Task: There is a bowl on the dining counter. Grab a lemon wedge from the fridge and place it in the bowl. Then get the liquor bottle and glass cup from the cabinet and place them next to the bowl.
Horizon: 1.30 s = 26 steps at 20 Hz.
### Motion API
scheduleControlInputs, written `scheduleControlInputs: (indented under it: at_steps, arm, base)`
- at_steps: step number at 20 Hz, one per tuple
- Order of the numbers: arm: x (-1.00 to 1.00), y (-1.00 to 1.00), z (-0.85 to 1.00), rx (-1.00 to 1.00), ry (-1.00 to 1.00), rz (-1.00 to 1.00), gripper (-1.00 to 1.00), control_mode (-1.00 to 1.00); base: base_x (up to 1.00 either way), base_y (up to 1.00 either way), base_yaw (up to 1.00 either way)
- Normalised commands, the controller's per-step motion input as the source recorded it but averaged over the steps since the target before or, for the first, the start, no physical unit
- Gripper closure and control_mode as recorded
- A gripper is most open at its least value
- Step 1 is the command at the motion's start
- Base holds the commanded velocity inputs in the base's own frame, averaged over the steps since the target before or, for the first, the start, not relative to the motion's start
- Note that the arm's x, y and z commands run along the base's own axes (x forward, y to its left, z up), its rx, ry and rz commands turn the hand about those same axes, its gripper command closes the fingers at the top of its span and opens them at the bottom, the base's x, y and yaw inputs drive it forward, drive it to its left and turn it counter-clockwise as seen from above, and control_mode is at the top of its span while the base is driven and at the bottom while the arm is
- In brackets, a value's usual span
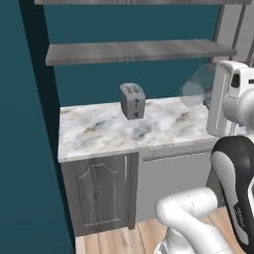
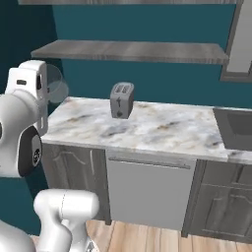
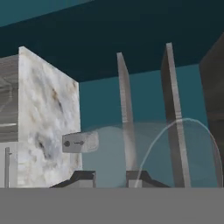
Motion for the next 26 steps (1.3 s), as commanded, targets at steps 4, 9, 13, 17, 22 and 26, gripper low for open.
scheduleControlInputs:
  at_steps: [4, 9, 13, 17, 22, 26]
  arm:
    - [0.0, 0.0, 0.0, 0.0, 0.0, 0.0, 1.0, 1.0]
    - [0.0, 0.0, 0.0, 0.0, 0.0, 0.0, 1.0, 1.0]
    - [0.0, 0.0, 0.0, 0.0, 0.0, 0.0, 1.0, 1.0]
    - [0.0, 0.0, 0.0, 0.0, 0.0, 0.0, 1.0, 1.0]
    - [0.0, 0.0, 0.0, 0.0, 0.0, 0.0, 1.0, 1.0]
    - [0.0, 0.0, 0.0, 0.0, 0.0, 0.0, 1.0, 1.0]
  base:
    - [-0.09, 0.77, -0.5]
    - [-0.14, 0.68, -0.65]
    - [-0.29, 0.59, -0.69]
    - [-0.46, 0.53, -0.69]
    - [-0.49, 0.59, -0.65]
    - [-0.8, 0.51, -0.57]
